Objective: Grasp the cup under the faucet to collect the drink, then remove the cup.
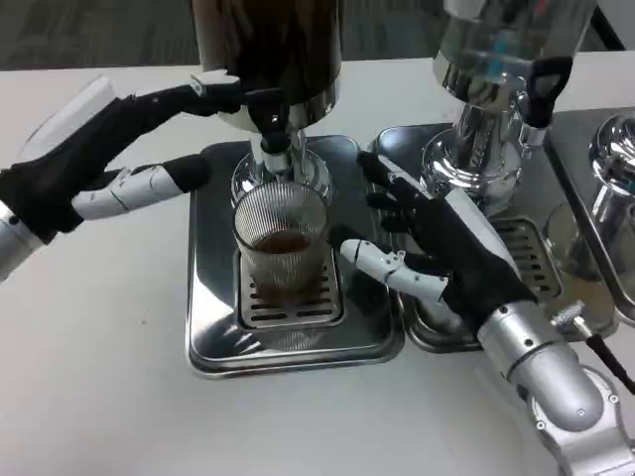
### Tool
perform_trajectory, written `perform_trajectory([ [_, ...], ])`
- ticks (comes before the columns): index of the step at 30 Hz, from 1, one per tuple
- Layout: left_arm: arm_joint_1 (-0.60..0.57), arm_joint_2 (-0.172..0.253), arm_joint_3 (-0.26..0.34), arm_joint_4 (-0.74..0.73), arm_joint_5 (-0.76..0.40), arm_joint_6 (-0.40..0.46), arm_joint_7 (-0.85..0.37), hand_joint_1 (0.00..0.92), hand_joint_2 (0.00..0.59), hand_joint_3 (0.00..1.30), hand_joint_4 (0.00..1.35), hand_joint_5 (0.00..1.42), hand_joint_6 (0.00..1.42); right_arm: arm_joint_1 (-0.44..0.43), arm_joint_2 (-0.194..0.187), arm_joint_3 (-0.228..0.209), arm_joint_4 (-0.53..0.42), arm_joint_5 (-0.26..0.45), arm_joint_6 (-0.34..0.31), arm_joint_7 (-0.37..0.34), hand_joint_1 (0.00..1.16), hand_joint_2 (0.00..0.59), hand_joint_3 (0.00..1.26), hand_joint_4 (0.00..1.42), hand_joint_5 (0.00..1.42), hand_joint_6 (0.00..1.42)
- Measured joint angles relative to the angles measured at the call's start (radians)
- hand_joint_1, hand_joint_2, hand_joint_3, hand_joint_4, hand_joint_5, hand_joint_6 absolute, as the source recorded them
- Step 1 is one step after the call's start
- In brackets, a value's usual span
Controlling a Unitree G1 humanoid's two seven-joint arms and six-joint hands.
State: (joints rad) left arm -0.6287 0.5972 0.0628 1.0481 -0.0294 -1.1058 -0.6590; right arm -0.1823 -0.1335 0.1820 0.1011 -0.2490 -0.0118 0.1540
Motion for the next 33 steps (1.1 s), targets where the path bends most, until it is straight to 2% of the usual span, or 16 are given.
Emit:
perform_trajectory([
  [13,0.041,0.018,0.025,0.000,-0.006,0.009,0.000,0.000,0.094,0.28,0.15,0.22,0.23,-0.054,0.008,0.027,0.097,0.000,-0.047,0.000,0.58,0.230,0.00,0.01,0.09,0.14],
  [33,0.100,0.037,0.045,-0.001,-0.007,0.025,0.000,0.000,0.104,0.32,0.18,0.23,0.23,-0.138,0.015,0.052,0.253,-0.001,-0.103,0.004,0.56,0.223,0.00,0.00,0.00,0.07],
])
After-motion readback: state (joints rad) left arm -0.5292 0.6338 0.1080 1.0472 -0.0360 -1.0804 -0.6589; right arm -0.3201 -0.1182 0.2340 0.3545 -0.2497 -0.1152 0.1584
